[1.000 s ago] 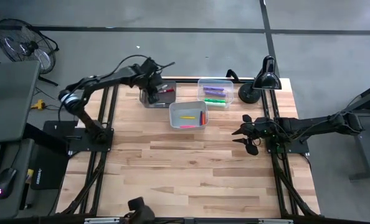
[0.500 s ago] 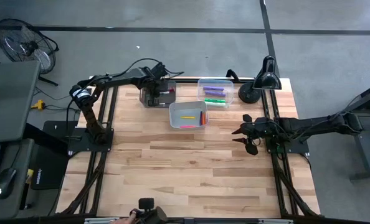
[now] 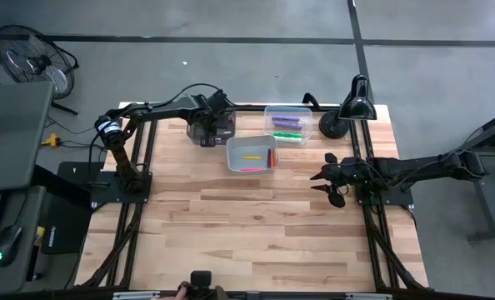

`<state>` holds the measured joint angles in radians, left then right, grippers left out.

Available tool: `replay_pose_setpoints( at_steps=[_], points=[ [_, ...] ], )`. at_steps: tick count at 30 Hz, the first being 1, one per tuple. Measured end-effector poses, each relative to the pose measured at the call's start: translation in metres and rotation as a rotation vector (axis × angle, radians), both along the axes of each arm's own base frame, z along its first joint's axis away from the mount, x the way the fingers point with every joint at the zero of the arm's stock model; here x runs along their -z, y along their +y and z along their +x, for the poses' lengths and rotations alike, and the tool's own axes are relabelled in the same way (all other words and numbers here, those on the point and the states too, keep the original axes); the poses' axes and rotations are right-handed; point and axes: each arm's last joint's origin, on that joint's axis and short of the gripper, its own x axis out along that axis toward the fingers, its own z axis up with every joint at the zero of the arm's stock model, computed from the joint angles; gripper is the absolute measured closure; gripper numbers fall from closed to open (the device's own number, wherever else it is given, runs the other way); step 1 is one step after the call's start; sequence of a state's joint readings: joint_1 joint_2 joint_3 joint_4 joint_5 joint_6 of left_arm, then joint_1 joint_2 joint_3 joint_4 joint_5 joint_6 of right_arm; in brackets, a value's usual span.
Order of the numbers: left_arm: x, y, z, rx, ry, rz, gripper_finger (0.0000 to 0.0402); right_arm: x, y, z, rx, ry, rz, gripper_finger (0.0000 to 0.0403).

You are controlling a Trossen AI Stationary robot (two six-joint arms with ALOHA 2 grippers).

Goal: Pick & Place Markers
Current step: Put the green marker into the black bin, then return to Home Position

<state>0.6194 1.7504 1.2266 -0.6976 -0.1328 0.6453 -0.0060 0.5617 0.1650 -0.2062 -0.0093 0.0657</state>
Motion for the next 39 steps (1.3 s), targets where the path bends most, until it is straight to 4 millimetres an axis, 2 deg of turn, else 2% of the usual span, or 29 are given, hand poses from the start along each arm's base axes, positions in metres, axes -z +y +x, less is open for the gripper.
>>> replay_pose_setpoints(
  at_steps=[4,9,13,16,20,24,27,33,39],
  points=[
    [0.0,0.0,0.0,-0.015,-0.003,-0.001,0.0287,0.0,0.0,0.0,-0.006,0.0,0.01,0.0263],
    [-0.003,0.001,0.001,-0.113,-0.041,-0.019,0.0281,0.0,0.0,0.0,-0.011,0.0,0.014,0.0263],
    [-0.021,0.0,0.003,-0.149,-0.131,-0.054,0.028,0.0,0.001,0.0,-0.008,-0.002,0.026,0.0263],
    [-0.034,-0.01,0.007,-0.123,-0.228,-0.096,0.028,-0.002,0.001,-0.001,0.001,-0.019,0.046,0.0263],
    [-0.049,-0.028,0.008,-0.095,-0.319,-0.176,0.028,-0.007,0.001,-0.004,0.005,-0.063,0.057,0.0263],
    [-0.059,-0.055,-0.001,-0.052,-0.415,-0.212,0.028,-0.014,0.001,-0.012,0.007,-0.13,0.062,0.0263],
    [-0.055,-0.082,-0.008,-0.016,-0.499,-0.231,0.028,-0.019,0.001,-0.019,0.006,-0.192,0.066,0.0263],
    [-0.042,-0.135,-0.033,0.069,-0.798,-0.224,0.0279,-0.037,0.001,-0.033,-0.006,-0.405,0.051,0.0263],
    [-0.03,-0.169,-0.06,0.121,-1.037,-0.206,0.0279,-0.044,0.001,-0.041,-0.014,-0.512,0.035,0.0263]
  ],
)
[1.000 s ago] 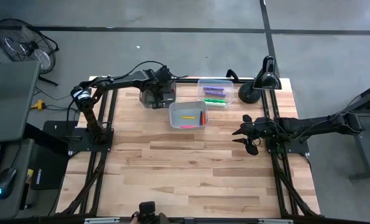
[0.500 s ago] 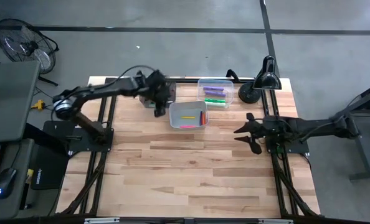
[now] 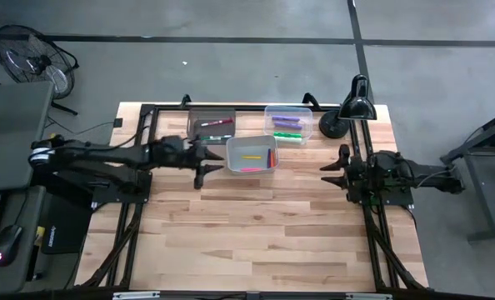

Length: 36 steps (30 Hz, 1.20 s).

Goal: Pick & Place Markers
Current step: Return to Home Position

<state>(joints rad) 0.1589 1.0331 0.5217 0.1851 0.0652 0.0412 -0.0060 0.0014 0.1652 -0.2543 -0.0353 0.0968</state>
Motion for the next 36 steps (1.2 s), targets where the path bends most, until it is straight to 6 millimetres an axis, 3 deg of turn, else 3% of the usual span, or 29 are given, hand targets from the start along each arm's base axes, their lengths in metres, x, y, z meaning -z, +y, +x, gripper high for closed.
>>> replay_pose_setpoints(
  at_steps=[9,14,20,24,36],
  points=[
    [0.033,-0.018,-0.041,-0.044,-0.267,-0.02,0.028,-0.009,0.0,0.001,-0.001,-0.091,-0.052,0.0263],
    [0.041,-0.024,-0.05,-0.066,-0.331,-0.029,0.028,-0.012,0.0,0.001,0.001,-0.148,-0.065,0.0263],
    [0.055,-0.025,-0.056,-0.06,-0.318,-0.017,0.028,0.014,-0.001,0.012,0.03,-0.224,-0.029,0.0263],
    [0.065,-0.027,-0.068,-0.005,-0.378,-0.023,0.028,0.015,-0.002,0.013,0.051,-0.226,-0.007,0.0263],
    [0.058,-0.029,-0.096,0.049,-0.364,0.008,0.028,0.014,-0.002,0.012,0.068,-0.23,0.061,0.0263]
  ],
)
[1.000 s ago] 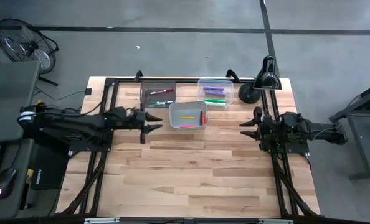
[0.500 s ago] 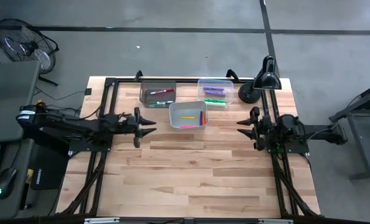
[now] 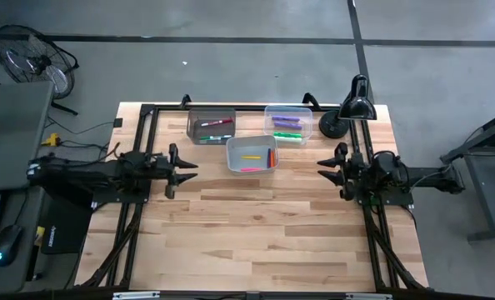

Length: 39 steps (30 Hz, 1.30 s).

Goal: Pick & Place Markers
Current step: Return to Home Position

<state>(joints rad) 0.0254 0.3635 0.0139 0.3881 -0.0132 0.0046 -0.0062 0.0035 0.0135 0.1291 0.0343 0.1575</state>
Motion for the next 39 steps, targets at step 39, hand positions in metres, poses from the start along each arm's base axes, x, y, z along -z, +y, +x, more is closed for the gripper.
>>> replay_pose_setpoints(
  at_steps=[39],
  points=[
    [0.0,-0.001,-0.025,0.022,0.068,-0.117,0.028,0.012,0.001,0.002,-0.04,0.123,0.023,0.0263]
  ],
)
